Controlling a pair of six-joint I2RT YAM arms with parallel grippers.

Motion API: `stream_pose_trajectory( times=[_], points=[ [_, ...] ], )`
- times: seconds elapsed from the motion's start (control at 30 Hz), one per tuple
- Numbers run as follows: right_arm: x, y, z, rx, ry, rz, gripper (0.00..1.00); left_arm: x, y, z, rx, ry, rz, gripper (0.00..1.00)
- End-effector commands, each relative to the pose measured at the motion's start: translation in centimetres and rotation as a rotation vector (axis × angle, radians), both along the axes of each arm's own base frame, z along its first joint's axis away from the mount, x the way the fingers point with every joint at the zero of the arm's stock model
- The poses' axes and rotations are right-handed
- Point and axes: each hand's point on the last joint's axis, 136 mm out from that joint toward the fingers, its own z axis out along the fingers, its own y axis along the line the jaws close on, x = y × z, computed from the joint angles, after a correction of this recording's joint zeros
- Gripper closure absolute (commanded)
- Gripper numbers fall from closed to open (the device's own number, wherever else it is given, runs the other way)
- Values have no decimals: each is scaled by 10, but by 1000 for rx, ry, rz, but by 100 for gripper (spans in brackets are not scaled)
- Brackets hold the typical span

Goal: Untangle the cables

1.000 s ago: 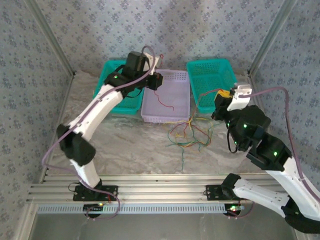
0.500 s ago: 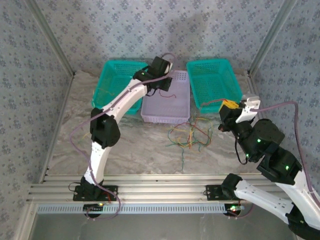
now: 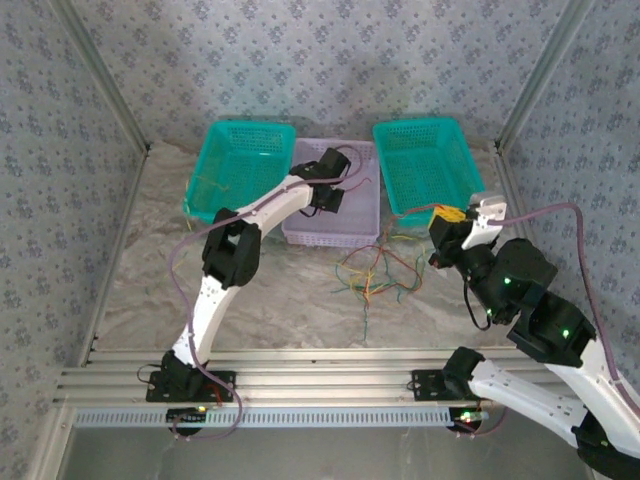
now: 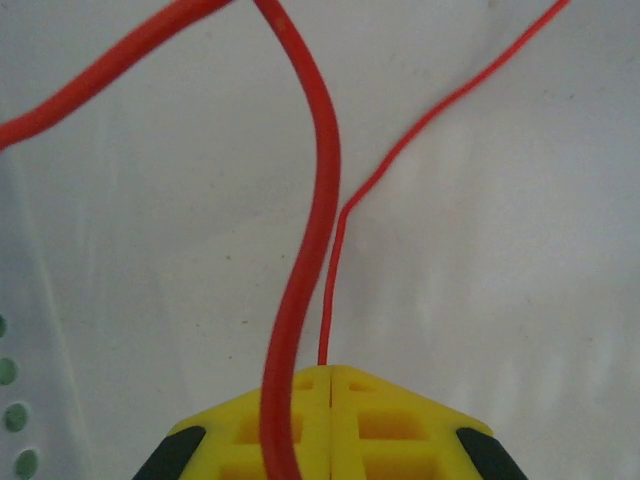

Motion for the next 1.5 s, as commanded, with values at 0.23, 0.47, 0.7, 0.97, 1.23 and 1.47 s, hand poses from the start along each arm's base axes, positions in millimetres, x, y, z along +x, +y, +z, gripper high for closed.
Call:
stream_pose_trajectory(
  times=[0.23, 0.47, 0.7, 0.97, 1.23, 1.47],
  points=[
    [0, 8, 2, 10, 6, 30, 100, 2, -11, 62, -104, -27, -43, 39],
    [1, 14, 4, 12, 9, 47, 100, -4, -8, 120, -132, -84, -80, 14],
    [11, 17, 5, -35, 11, 17, 100, -27, 4, 178, -222, -110, -64, 0],
    [16, 24, 23, -27, -5, 37, 100, -104, 13, 210, -526, -39, -50, 0],
    [23, 25, 29, 3, -5, 44, 100, -203, 11, 191, -774, 85, -117, 1],
    [26, 28, 36, 77, -2, 84, 100, -244, 9, 159, -852, 169, -87, 1]
  ],
)
